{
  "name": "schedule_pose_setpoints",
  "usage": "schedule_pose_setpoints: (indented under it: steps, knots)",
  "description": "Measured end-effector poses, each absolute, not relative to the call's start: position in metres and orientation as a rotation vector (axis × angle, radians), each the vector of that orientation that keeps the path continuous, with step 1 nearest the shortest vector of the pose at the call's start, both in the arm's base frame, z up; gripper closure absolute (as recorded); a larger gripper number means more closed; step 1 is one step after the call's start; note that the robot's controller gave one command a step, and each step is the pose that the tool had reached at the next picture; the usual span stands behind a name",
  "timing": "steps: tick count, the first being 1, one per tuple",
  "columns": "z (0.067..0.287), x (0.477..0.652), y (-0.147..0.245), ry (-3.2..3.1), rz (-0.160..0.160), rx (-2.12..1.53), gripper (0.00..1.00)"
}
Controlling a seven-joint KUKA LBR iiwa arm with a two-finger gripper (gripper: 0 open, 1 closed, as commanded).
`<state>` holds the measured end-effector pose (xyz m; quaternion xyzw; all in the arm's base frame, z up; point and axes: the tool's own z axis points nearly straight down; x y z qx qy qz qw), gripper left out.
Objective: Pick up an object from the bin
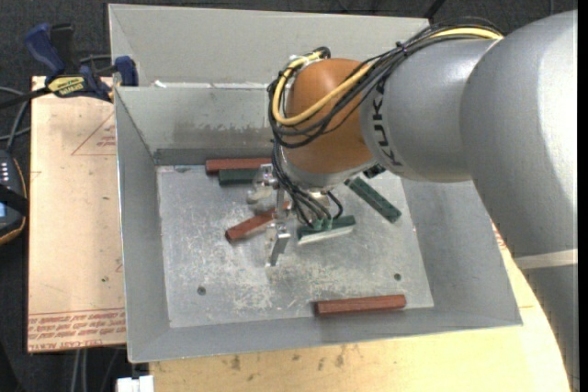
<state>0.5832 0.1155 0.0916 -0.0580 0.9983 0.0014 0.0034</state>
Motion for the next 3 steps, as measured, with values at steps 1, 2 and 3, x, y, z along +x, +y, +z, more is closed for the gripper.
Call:
schedule_pose_setpoints:
  steps: [1, 2, 3]
  knots:
    - [0.0745, 0.5944, 0.1115, 3.132, 0.004, -0.137, 0.00]
    - [0.0759, 0.5886, 0.1059, 3.122, 0.013, -0.128, 0.00]
    - [0.0778, 0.5969, 0.1121, 3.130, 0.003, -0.138, 0.00]
